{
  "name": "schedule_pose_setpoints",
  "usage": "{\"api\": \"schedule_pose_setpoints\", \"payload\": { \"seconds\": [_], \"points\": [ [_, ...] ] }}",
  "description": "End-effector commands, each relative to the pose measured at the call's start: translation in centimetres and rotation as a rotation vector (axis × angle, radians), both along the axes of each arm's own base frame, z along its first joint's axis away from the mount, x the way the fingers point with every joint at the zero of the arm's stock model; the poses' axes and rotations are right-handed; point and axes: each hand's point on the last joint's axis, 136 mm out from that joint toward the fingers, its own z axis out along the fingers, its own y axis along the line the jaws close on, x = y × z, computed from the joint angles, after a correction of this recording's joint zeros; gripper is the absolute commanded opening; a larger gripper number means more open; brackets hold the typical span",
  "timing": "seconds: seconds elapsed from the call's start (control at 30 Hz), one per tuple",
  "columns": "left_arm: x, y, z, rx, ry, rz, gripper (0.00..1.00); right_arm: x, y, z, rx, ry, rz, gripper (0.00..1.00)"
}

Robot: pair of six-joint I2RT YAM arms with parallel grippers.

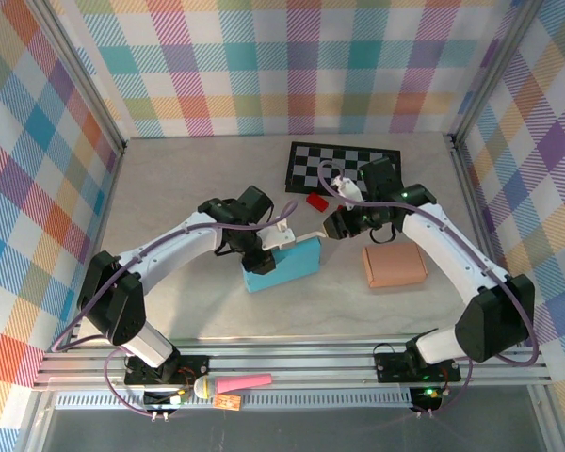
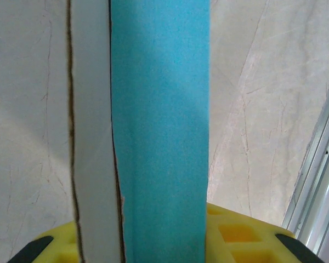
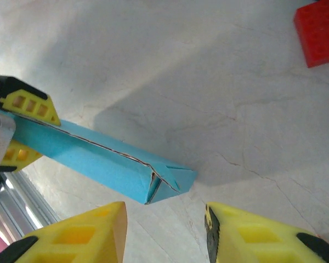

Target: Fold the paper box

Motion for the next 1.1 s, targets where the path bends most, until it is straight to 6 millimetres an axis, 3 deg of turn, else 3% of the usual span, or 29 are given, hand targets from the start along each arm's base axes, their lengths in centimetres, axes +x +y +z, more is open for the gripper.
{"api": "schedule_pose_setpoints", "payload": {
  "seconds": [0.0,0.33,1.07],
  "points": [
    [-0.6,0.3,0.4,-0.012,0.002,-0.028,0.3,-0.3,1.0,-0.5,0.01,0.011,0.112,0.44],
    [-0.3,0.3,0.4,-0.008,-0.004,-0.02,0.31,-0.5,2.2,-1.5,0.05,0.093,0.146,0.47],
    [0.1,-0.2,0.3,-0.013,0.008,-0.009,0.3,-0.7,2.5,-2.2,-0.037,0.107,0.141,0.27]
  ]
}}
